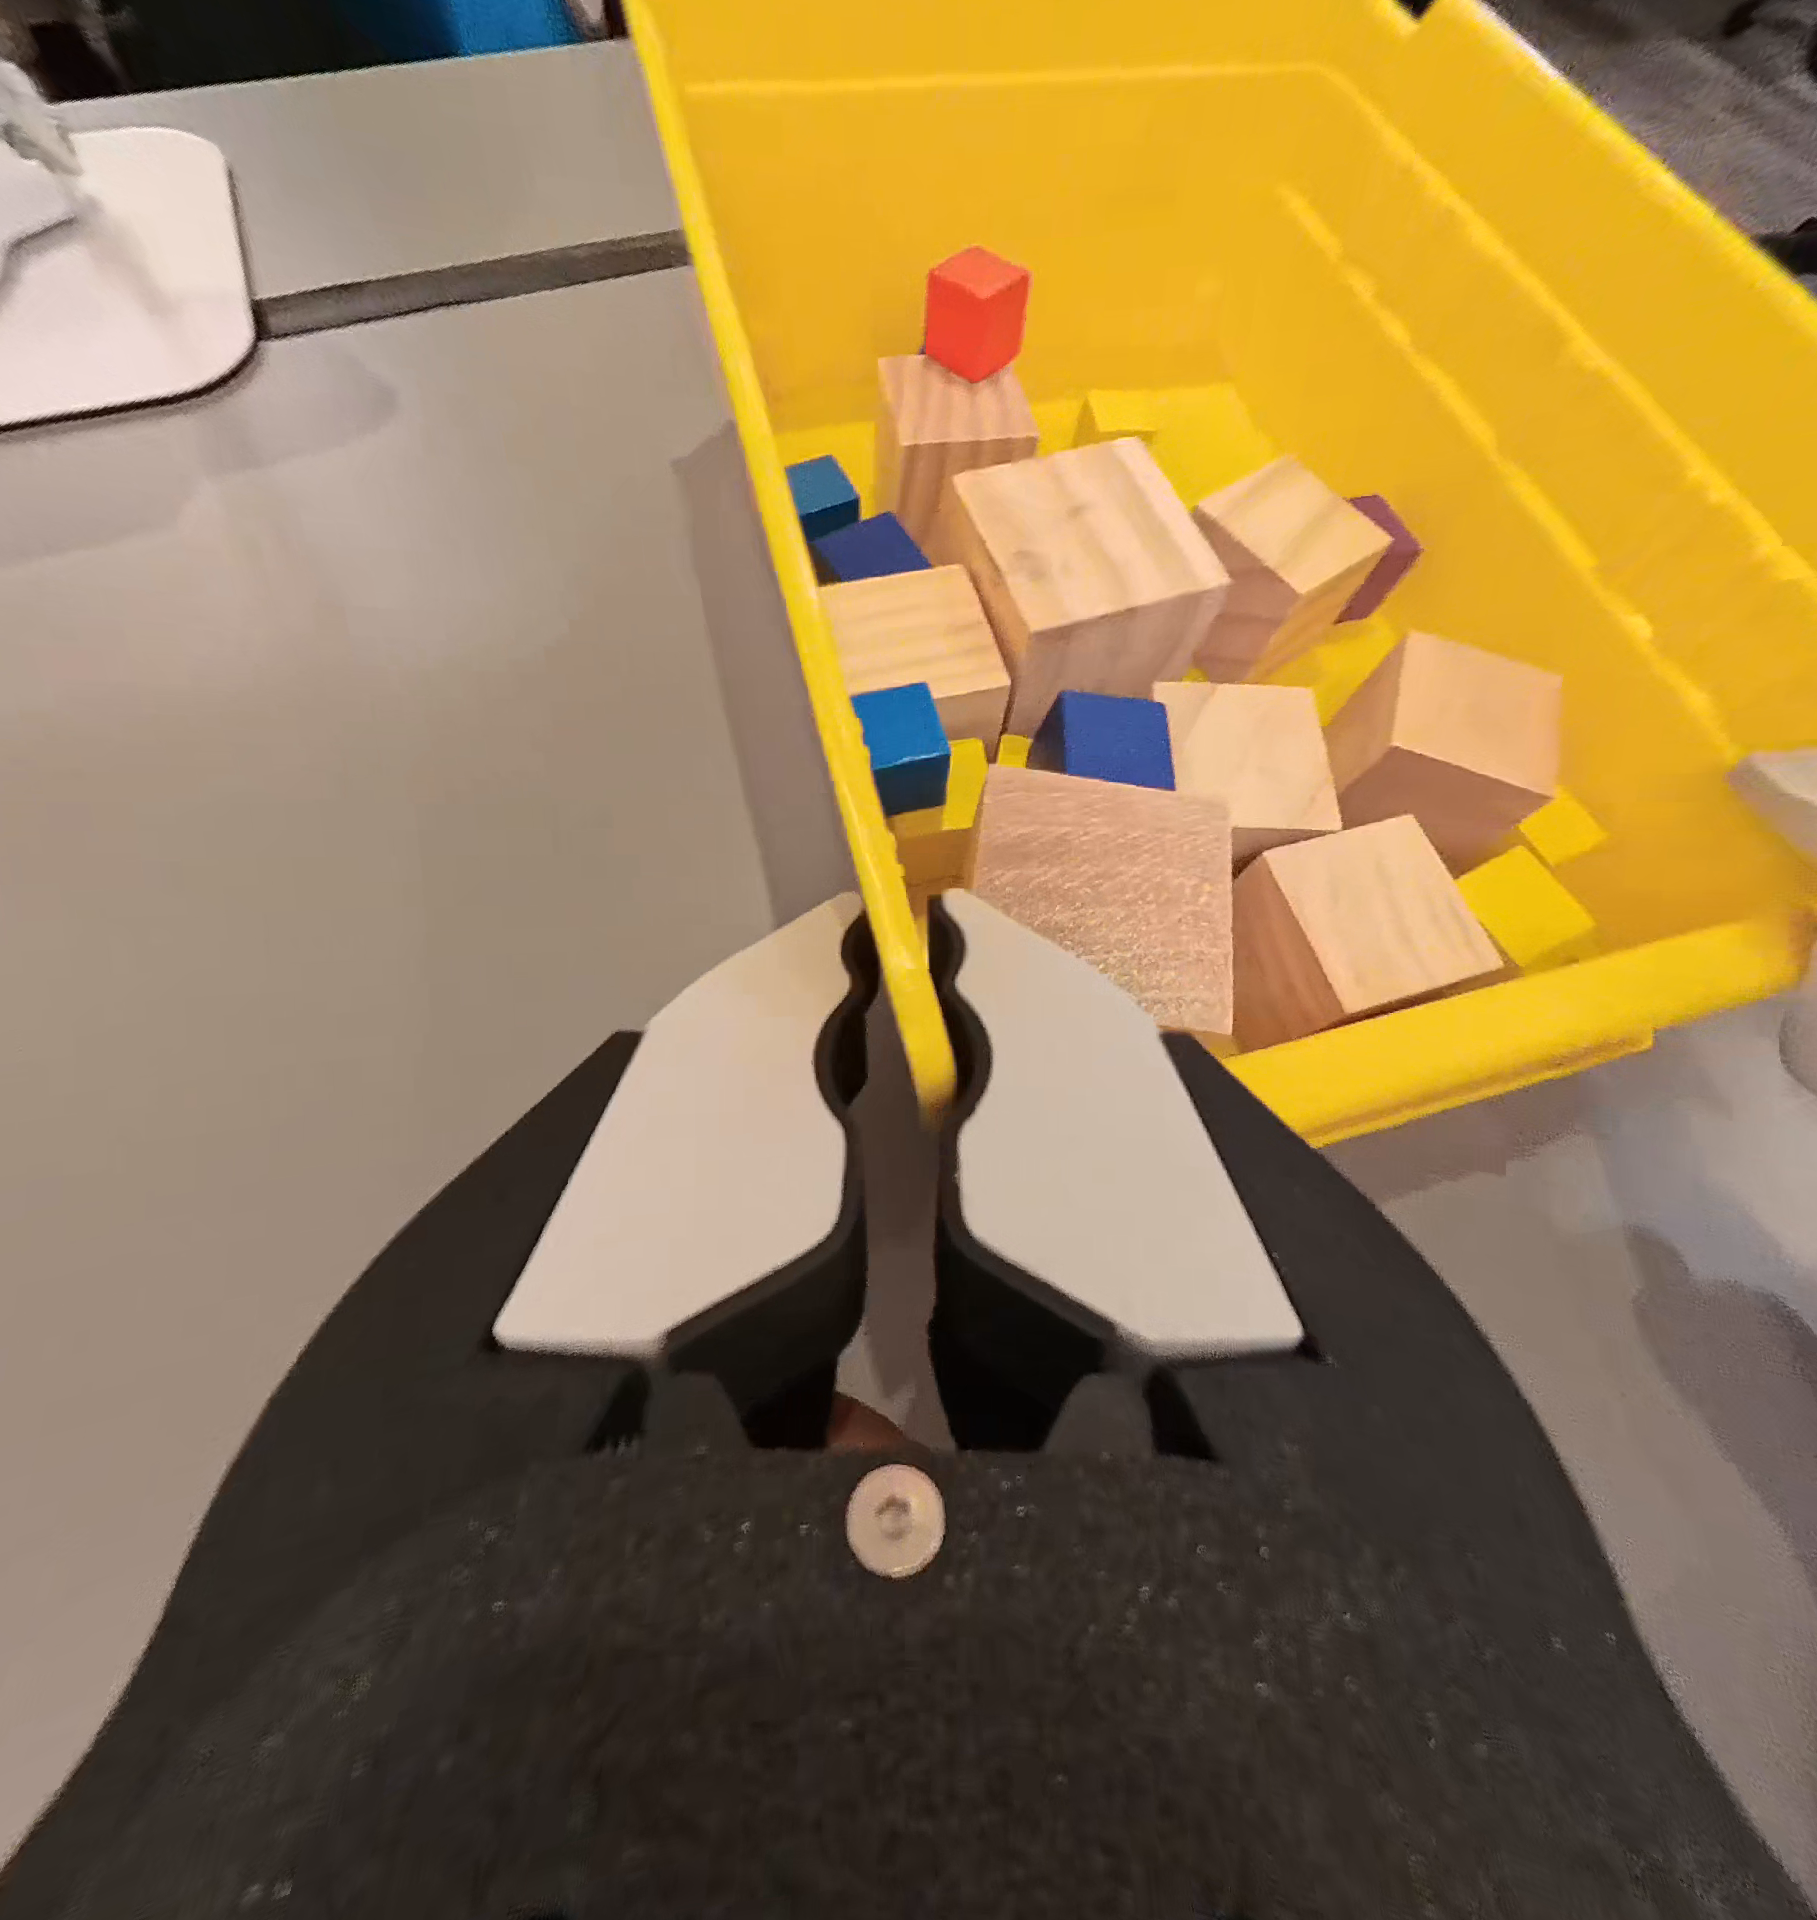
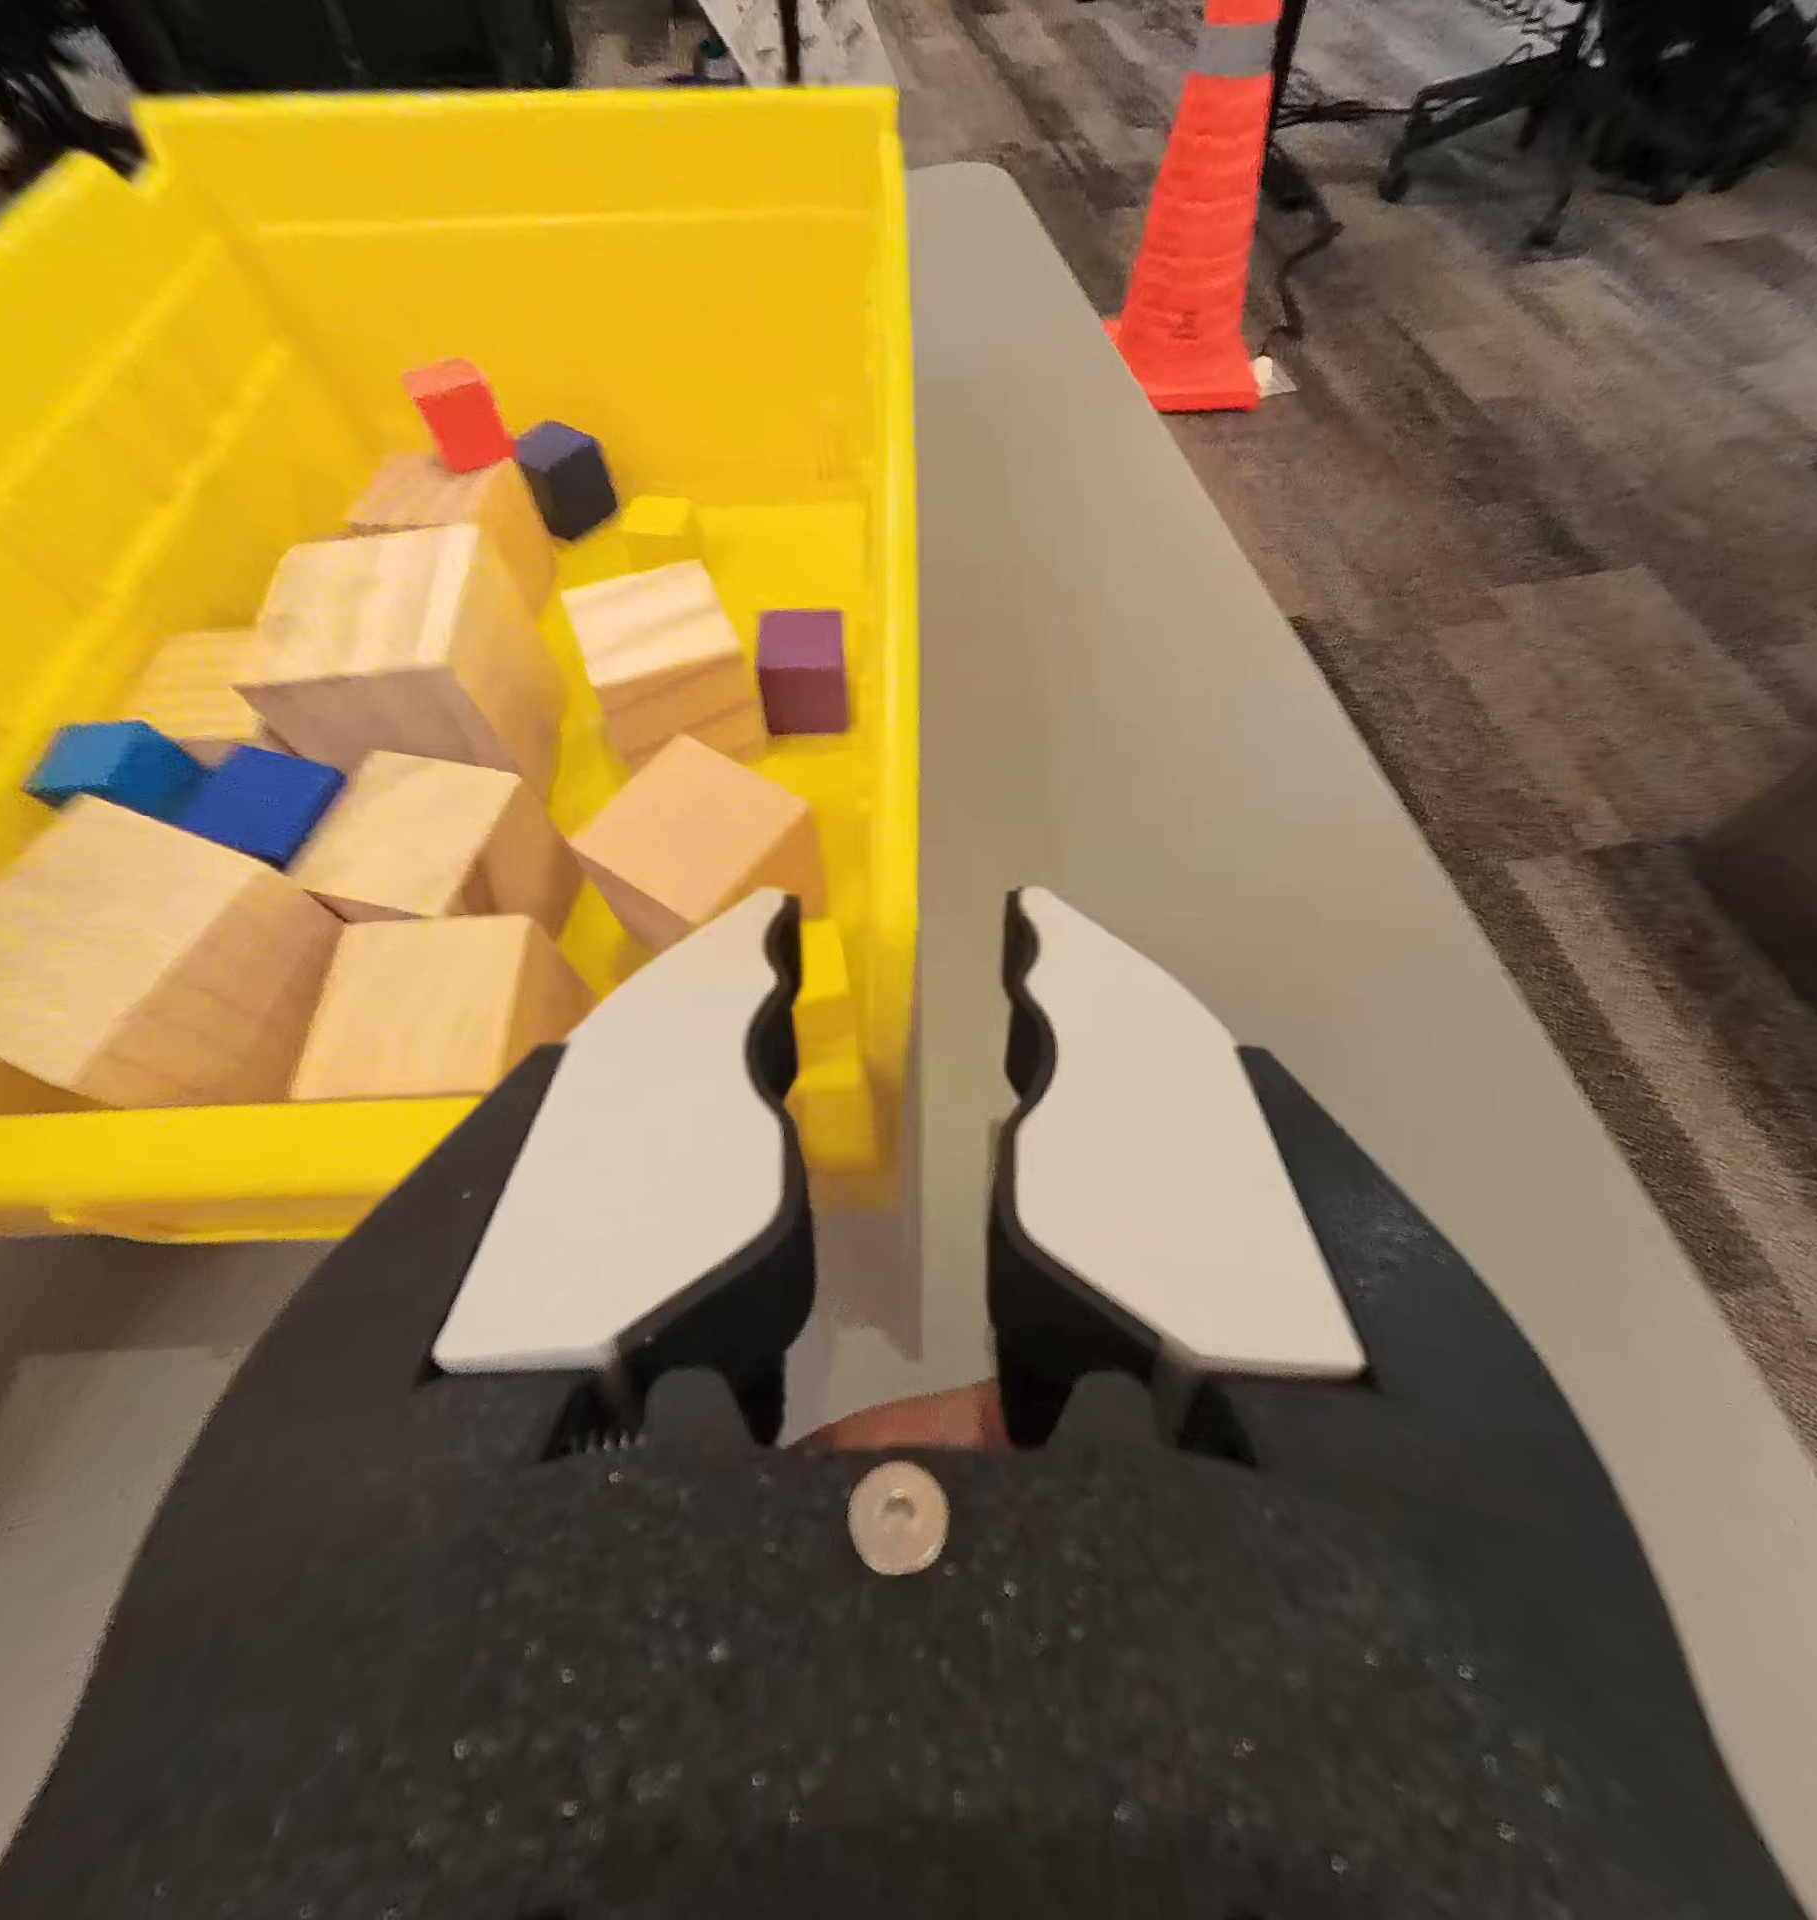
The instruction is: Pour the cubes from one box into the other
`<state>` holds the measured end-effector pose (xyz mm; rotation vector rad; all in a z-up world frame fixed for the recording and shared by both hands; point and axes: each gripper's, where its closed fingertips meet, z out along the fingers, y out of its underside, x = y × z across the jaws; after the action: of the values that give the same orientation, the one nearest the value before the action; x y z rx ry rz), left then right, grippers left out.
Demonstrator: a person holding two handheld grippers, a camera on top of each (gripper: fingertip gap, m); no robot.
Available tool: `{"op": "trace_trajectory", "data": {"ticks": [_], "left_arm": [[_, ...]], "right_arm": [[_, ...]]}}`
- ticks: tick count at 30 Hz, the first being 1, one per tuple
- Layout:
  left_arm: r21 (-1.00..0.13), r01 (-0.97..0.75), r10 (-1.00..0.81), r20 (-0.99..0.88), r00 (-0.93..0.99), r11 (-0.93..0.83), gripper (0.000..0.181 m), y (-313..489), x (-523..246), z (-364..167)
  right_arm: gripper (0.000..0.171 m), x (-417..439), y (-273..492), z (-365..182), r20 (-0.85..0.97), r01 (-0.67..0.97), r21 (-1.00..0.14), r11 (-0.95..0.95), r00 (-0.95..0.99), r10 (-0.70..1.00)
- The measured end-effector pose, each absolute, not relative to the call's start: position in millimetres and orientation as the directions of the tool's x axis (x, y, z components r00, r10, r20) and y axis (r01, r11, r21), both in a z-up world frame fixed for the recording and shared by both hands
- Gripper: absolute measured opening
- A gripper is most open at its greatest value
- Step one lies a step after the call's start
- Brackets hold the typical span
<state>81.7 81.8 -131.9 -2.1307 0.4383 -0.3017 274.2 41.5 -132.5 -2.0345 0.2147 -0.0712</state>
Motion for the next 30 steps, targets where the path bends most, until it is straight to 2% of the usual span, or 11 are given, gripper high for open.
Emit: {"op": "trace_trajectory", "data": {"ticks": [3,6,9,13,20,23,27,28,29,30], "left_arm": [[-0.826,-0.219,-0.397,0.006,0.918,-0.519,0.006,76,72,-131],[-0.823,-0.191,-0.379,0.031,0.925,-0.535,0.005,69,51,-131],[-0.845,-0.137,-0.361,0.07,0.93,-0.516,0.005,62,13,-117],[-0.865,-0.153,-0.326,0.013,0.945,-0.479,0.004,52,-70,-87],[-0.849,-0.083,-0.198,0.026,0.98,-0.521,0.003,54,-215,-108],[-0.837,-0.081,-0.19,0.027,0.981,-0.542,0.003,60,-246,-127],[-0.852,-0.086,-0.221,0.035,0.975,-0.517,0.005,67,-257,-127],[-0.856,-0.091,-0.232,0.034,0.972,-0.508,0.007,66,-256,-127],[-0.858,-0.101,-0.254,0.035,0.967,-0.503,0.016,62,-254,-125],[-0.86,-0.107,-0.266,0.035,0.963,-0.499,0.035,55,-253,-120]], "right_arm": [[0.003,261,41,-130,-0.11,-0.177,-0.879,-0.442,0.979,-0.173],[0.002,241,36,-118,-0.082,-0.143,-0.893,-0.426,0.984,-0.157],[0.002,201,29,-88,-0.055,-0.091,-0.942,-0.322,0.991,-0.12],[0.003,119,23,-76,-0.153,-0.158,-0.948,-0.277,0.987,-0.041],[0.003,-24,47,-103,-0.118,-0.101,-0.922,-0.373,0.993,0.023],[0.003,-54,52,-124,-0.112,-0.098,-0.909,-0.406,0.994,0.009],[0.003,-66,56,-125,-0.099,-0.088,-0.916,-0.392,0.995,0.01],[0.003,-66,57,-125,-0.093,-0.077,-0.912,-0.402,0.996,0.019],[0.004,-66,56,-124,-0.089,-0.062,-0.908,-0.415,0.995,0.044],[0.005,-66,53,-118,-0.092,-0.052,-0.912,-0.406,0.993,0.078]]}}
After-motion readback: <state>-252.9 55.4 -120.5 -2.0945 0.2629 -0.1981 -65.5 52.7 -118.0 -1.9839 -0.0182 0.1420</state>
